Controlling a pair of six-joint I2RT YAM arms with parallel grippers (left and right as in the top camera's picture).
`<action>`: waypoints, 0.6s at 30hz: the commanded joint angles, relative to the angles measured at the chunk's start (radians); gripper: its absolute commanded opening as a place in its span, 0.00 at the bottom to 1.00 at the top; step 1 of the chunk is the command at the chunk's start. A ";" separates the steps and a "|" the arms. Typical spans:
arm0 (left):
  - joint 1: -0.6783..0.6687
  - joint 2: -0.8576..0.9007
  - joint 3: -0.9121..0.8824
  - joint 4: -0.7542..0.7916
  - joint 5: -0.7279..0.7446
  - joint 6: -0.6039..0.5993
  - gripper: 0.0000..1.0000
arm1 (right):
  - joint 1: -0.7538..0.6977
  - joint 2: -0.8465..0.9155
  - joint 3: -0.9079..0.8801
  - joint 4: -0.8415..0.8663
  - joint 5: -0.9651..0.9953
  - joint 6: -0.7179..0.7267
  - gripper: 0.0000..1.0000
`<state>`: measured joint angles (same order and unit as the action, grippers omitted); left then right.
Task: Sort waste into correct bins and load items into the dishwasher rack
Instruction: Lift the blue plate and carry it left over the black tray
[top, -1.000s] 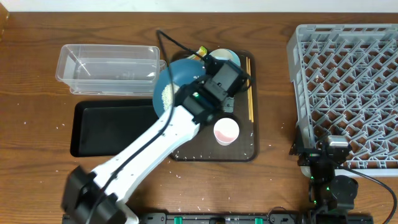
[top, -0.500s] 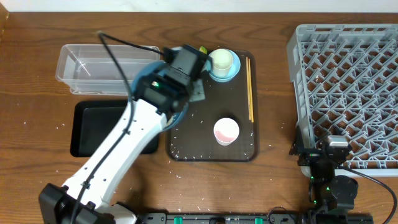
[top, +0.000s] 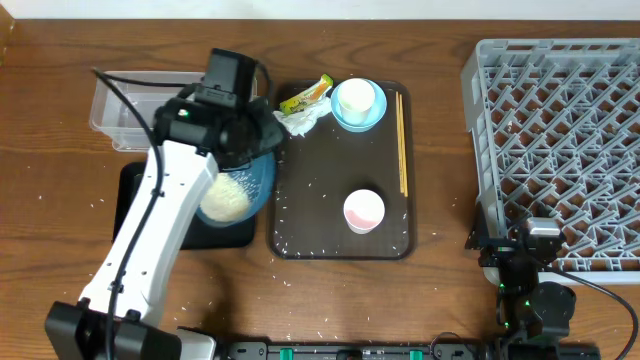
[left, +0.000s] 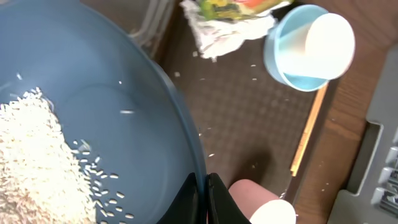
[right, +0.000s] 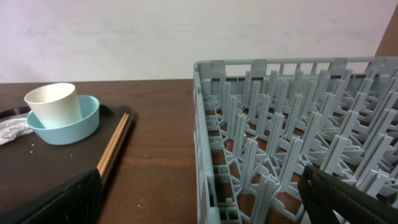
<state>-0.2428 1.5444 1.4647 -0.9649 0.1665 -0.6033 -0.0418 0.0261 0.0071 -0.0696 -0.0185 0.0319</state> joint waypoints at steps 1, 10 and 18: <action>0.043 -0.030 0.010 -0.015 0.038 -0.002 0.06 | 0.000 0.000 -0.002 -0.003 0.003 -0.011 0.99; 0.137 -0.030 0.010 -0.024 0.137 -0.001 0.06 | 0.000 0.000 -0.002 -0.003 0.003 -0.011 0.99; 0.144 -0.030 0.009 -0.045 0.141 -0.001 0.06 | 0.000 0.000 -0.002 -0.003 0.003 -0.011 0.99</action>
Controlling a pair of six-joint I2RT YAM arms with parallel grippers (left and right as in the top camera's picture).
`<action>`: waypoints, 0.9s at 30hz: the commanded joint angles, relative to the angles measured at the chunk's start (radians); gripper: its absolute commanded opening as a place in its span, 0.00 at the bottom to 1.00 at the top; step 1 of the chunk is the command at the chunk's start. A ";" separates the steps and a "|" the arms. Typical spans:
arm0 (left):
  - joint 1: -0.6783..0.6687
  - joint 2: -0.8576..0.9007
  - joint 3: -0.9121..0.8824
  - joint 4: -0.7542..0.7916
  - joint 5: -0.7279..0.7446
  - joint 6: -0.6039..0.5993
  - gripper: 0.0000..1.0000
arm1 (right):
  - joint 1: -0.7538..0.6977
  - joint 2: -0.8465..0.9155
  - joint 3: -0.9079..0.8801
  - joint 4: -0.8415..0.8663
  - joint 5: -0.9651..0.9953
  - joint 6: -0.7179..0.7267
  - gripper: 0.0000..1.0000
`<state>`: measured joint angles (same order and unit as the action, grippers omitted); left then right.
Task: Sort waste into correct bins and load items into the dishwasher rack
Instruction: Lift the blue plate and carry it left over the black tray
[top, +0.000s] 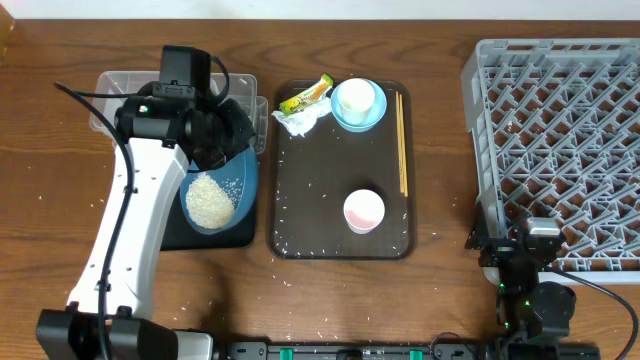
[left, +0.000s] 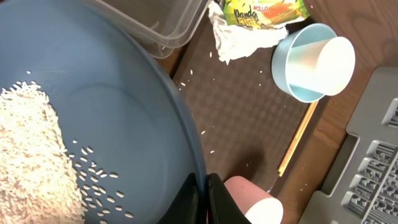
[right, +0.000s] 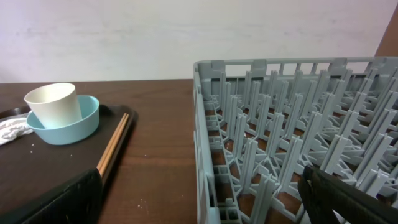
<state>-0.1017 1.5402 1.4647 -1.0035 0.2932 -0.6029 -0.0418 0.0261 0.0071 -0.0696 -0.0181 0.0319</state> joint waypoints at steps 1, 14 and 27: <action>0.002 -0.026 0.009 -0.006 0.014 -0.002 0.06 | 0.000 0.000 -0.002 -0.003 0.003 -0.011 0.99; 0.003 -0.026 0.009 -0.006 0.116 -0.005 0.06 | 0.000 0.000 -0.002 -0.003 0.003 -0.011 0.99; 0.052 -0.026 0.009 -0.006 0.182 -0.005 0.06 | 0.000 0.000 -0.002 -0.003 0.003 -0.011 0.99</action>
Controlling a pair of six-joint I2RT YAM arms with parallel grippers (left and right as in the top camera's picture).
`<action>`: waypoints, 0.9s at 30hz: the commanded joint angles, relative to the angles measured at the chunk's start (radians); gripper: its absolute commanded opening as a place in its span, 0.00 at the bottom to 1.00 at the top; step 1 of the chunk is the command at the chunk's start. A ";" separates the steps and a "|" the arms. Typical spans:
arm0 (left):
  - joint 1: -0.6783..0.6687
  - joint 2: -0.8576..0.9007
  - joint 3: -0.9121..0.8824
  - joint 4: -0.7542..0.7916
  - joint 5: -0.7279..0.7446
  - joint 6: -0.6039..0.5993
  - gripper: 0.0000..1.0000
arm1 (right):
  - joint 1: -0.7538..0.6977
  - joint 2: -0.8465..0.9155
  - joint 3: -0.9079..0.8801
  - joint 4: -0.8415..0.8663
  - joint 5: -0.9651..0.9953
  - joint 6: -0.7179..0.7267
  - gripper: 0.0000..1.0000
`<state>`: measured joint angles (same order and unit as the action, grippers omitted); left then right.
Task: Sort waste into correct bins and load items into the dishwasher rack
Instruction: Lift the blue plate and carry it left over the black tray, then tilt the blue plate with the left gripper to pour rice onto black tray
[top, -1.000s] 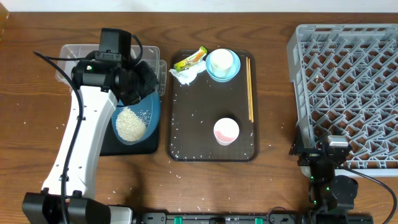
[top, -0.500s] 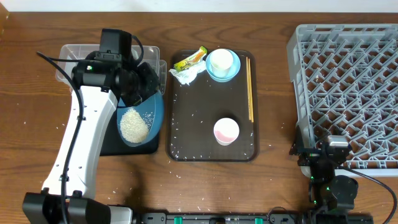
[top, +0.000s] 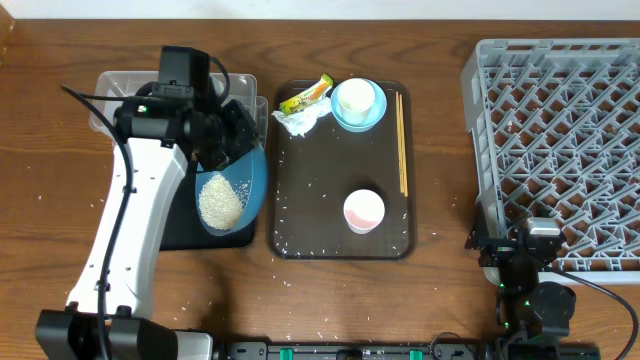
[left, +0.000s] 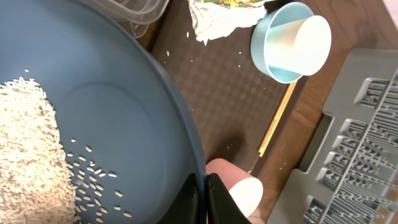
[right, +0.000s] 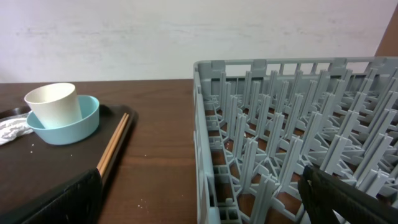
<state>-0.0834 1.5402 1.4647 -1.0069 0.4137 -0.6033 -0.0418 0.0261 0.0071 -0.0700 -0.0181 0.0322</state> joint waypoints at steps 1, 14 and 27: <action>0.045 -0.026 0.009 -0.002 0.084 -0.005 0.06 | 0.000 0.000 -0.002 -0.003 0.003 -0.011 0.99; 0.199 -0.026 -0.006 -0.002 0.268 0.007 0.06 | 0.000 0.000 -0.002 -0.003 0.003 -0.011 0.99; 0.312 -0.025 -0.056 0.059 0.437 0.074 0.06 | 0.000 0.000 -0.002 -0.003 0.003 -0.011 0.99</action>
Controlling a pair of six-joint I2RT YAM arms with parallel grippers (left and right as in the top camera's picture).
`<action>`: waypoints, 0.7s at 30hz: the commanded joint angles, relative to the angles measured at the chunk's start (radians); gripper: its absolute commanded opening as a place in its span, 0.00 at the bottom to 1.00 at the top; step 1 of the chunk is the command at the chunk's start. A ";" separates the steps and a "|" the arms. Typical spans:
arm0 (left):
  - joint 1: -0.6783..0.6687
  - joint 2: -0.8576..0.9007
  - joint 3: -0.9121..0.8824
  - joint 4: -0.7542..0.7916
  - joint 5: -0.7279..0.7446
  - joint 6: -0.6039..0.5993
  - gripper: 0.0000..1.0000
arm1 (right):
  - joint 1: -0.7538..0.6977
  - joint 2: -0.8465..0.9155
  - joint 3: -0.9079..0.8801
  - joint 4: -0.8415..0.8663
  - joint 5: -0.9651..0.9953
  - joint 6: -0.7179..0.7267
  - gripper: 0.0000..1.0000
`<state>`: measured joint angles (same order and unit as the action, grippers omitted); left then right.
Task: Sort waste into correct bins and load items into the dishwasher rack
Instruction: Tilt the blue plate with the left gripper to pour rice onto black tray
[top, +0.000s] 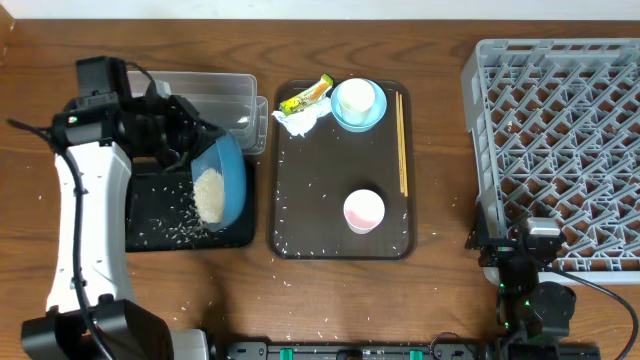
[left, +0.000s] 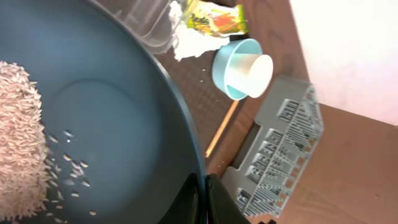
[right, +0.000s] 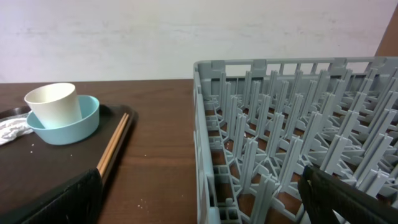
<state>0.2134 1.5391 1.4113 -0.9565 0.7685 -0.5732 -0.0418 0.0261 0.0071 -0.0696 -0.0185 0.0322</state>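
My left gripper (top: 183, 148) is shut on the rim of a blue bowl (top: 225, 183), which hangs steeply tilted over the black bin (top: 150, 228). A heap of rice (top: 207, 193) still clings inside the bowl, and loose grains lie scattered in the bin. In the left wrist view the bowl (left: 93, 124) fills the frame, its rim pinched between the fingers (left: 216, 199). My right gripper (right: 199, 199) stands open beside the grey dishwasher rack (top: 560, 140), holding nothing.
A clear bin (top: 215, 90) sits behind the black one. The dark tray (top: 320, 190) carries a wrapper (top: 305, 98), a light blue bowl with a white cup in it (top: 358, 103), chopsticks (top: 402, 140) and a pink cup (top: 363, 210). Rice grains dot the tray and table.
The left arm has moved to the left and the bowl is tilted much more steeply. Rice grains now lie scattered in the black bin. The right arm has not moved.
The left gripper held the blue bowl of rice over the black bin, close to the tray. Then the arm stood further left with the bowl still fairly level, then slightly tipped. Now the bowl is steeply tilted and part of the rice lies in the bin.
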 joint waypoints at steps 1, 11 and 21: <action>0.021 -0.024 -0.003 0.008 0.099 0.049 0.06 | 0.000 0.000 -0.002 -0.003 0.003 -0.011 0.99; 0.067 -0.024 -0.003 0.008 0.223 0.090 0.06 | 0.000 0.000 -0.002 -0.003 0.003 -0.011 0.99; 0.124 -0.024 -0.003 -0.016 0.322 0.122 0.07 | 0.000 0.000 -0.002 -0.003 0.003 -0.011 0.99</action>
<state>0.3206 1.5387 1.4113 -0.9653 1.0019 -0.4839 -0.0418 0.0261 0.0071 -0.0700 -0.0181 0.0319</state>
